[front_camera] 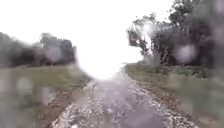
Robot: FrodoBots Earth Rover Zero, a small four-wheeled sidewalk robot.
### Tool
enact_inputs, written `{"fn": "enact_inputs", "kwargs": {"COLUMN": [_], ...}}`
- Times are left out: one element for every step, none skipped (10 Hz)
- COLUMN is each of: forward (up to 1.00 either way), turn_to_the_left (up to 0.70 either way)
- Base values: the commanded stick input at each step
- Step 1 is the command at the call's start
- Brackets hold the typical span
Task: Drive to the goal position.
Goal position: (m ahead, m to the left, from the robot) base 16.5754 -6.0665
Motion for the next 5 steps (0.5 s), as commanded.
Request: {"fn": "enact_inputs", "kwargs": {"forward": [0.85, 0.85, 0.85, 0.85, 0.85], "turn_to_the_left": [0.00, 0.00, 0.00, 0.00, 0.00]}}
